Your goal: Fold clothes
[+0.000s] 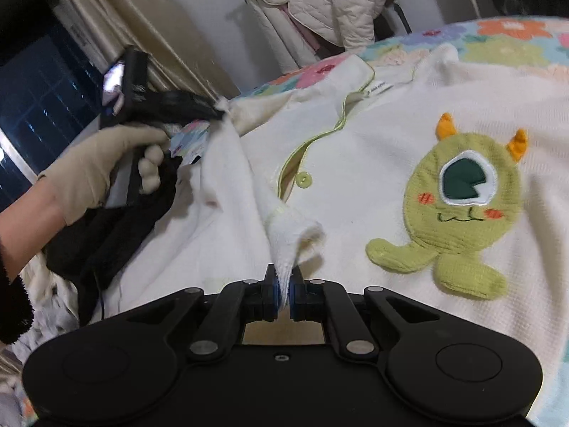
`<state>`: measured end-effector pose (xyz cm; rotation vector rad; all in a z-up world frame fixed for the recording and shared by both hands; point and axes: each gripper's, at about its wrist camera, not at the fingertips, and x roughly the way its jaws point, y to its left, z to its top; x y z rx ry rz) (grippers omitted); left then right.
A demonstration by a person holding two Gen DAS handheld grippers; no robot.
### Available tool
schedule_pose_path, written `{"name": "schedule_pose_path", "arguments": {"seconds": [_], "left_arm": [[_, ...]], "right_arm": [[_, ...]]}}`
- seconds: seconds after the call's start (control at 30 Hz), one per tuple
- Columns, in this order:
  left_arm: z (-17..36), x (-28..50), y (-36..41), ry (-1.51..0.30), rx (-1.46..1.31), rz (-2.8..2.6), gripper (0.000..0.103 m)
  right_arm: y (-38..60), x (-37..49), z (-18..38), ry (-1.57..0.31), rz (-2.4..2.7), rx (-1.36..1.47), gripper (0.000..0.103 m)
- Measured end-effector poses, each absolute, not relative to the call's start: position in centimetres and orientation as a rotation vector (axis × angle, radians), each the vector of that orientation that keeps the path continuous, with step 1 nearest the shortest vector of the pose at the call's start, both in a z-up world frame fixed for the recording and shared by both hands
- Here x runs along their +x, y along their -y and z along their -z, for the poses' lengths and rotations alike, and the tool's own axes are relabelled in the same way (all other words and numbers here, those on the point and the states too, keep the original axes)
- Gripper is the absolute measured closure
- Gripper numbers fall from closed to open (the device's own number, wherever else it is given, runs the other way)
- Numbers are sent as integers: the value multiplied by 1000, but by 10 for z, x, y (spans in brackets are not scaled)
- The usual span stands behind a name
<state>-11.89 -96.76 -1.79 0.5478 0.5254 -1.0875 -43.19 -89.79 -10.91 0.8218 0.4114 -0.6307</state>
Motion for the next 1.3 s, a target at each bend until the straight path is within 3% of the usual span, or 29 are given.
{"name": "schedule_pose_path", "arguments": {"seconds": [0.1, 0.27, 0.33, 0.4, 0.6, 0.73, 0.87, 0.93, 0.97, 1.13, 1.3], "left_arm": [[7, -97, 971, -513, 428, 1048, 97], [21, -86, 970, -539, 383, 1053, 97], [29, -86, 968, -546, 384, 1061, 97], [37, -86, 966, -554, 385, 1069, 97], [52, -84, 961, -564, 389, 1091, 96], [48, -80, 961, -587, 395, 1076, 96], [47, -76, 960, -600, 388, 1073, 96], [45, -76, 957, -599, 394, 1084, 96], [44, -75, 955, -600, 392, 1090, 96], [27, -62, 941, -605, 331, 1104, 97], [-4, -42, 938, -645, 217, 1124, 96]], "right_arm": [[903, -425, 117, -468, 658, 846, 95], [888, -424, 102, -571, 863, 565, 89], [882, -423, 92, -501, 823, 503, 82], [872, -414, 84, -454, 758, 432, 69], [823, -352, 84, -587, 585, 21, 54], [824, -326, 105, -662, 608, -69, 51], [850, -321, 119, -671, 618, 81, 52], [862, -325, 119, -635, 601, 178, 76], [869, -327, 118, -618, 602, 226, 95], [871, -361, 73, -403, 440, 408, 95], [905, -432, 31, 65, 181, 777, 95]]}}
